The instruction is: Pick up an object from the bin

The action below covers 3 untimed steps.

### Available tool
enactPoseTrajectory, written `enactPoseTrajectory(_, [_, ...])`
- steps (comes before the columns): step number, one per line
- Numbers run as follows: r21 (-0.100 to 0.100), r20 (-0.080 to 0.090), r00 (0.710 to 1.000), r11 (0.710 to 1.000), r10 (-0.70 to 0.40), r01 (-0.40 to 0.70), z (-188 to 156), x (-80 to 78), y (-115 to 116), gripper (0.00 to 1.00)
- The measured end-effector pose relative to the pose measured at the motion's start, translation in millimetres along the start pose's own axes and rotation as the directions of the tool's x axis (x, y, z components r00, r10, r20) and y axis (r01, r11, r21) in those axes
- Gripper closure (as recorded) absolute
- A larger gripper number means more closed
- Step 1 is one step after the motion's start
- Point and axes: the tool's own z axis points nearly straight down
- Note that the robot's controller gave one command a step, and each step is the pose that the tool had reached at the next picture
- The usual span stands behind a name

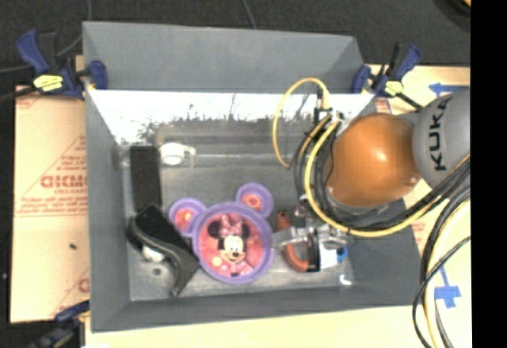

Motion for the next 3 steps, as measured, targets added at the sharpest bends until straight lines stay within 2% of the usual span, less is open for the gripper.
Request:
enactPoseTrajectory(1, [0.005, 0.004, 1.0, 1.0, 0.002, -0.002, -21.1, -1.6, -1.1, 1.0])
enactPoseTrajectory(3, [0.004, 0.004, 1.0, 1.0, 0.003, -0.003, -32.9, -1.0, -0.9, 1.0])
